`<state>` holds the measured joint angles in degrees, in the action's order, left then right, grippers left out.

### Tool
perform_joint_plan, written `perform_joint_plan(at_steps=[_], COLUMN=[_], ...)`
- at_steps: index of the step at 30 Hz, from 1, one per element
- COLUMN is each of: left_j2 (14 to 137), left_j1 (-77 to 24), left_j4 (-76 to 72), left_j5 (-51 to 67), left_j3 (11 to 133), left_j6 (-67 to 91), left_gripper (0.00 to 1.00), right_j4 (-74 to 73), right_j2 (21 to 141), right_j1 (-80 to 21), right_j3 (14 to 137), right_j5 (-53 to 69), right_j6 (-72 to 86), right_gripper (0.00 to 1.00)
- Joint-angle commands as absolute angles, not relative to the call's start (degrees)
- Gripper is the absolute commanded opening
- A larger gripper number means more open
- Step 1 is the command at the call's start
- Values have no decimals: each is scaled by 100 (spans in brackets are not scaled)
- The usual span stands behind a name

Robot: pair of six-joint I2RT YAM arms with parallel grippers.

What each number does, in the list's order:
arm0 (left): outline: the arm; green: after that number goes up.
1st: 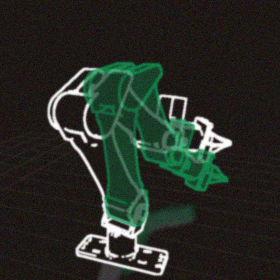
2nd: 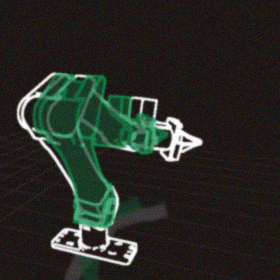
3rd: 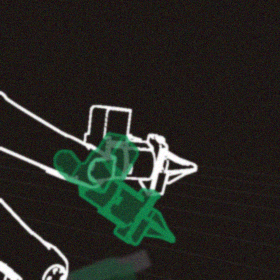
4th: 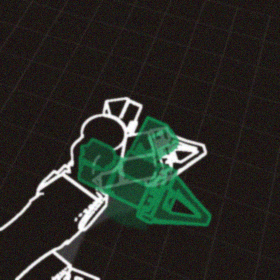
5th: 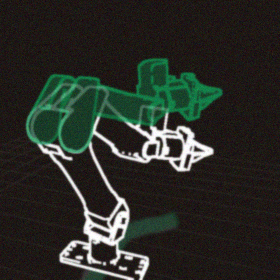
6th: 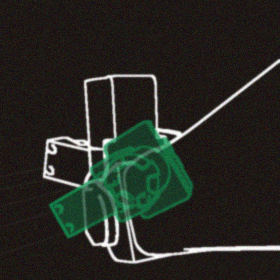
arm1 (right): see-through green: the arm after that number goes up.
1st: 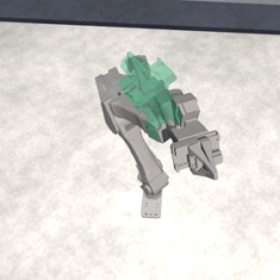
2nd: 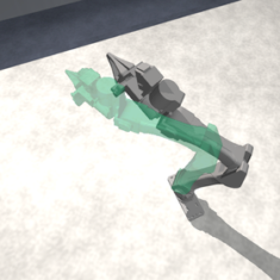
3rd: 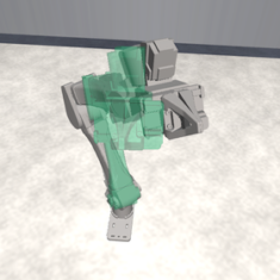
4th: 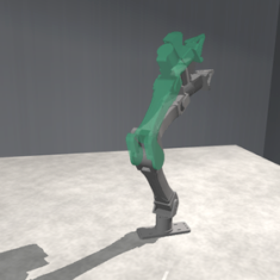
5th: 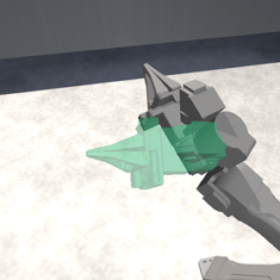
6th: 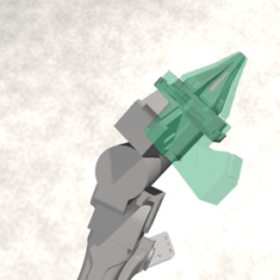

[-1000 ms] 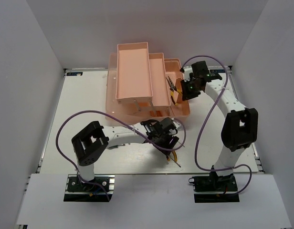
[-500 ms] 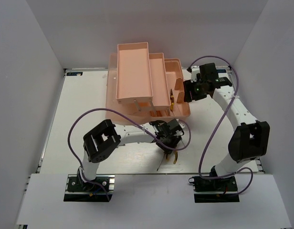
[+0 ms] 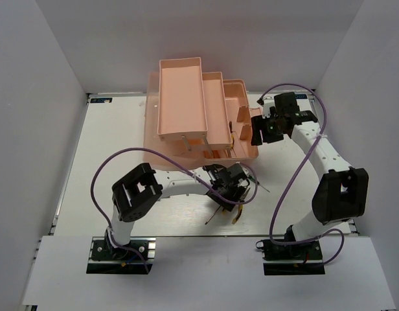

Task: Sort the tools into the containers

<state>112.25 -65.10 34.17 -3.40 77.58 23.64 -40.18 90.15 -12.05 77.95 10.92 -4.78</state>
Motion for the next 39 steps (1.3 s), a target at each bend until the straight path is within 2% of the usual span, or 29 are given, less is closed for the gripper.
perform_joint_plan(at_steps=[1, 9, 12, 16, 27, 29, 39], left_j2=[10724, 10661, 10389, 9976, 10608, 10792, 10986], left_j1=[-6539, -6486, -6548, -6548, -6715, -6715, -6653], left_j4=[3727, 3674, 3534, 2963, 2470, 2470, 2654], left_j5=[-711, -765, -835, -319, 852, 853, 501], left_j3=[7533, 7479, 7541, 7550, 7787, 7840, 8155], left_j6=[2531, 2654, 2602, 2163, 1249, 1195, 827], left_gripper=[74, 70, 63, 51, 50, 47, 47], right_j4=[-3982, -3999, -4017, -3990, -3973, -3982, -4025], right_j2=[8710, 8446, 8367, 8306, 8174, 8130, 8016], right_j1=[-1160, -1107, -1099, -1055, -940, -879, -729], right_j3=[7699, 7383, 7251, 7067, 6821, 6794, 6531], right_j5=[1301, 1362, 1371, 1345, 1336, 1336, 1424], right_j6=[-448, -510, -536, -536, -536, -527, -536], right_gripper=[65, 65, 65, 65, 65, 65, 65])
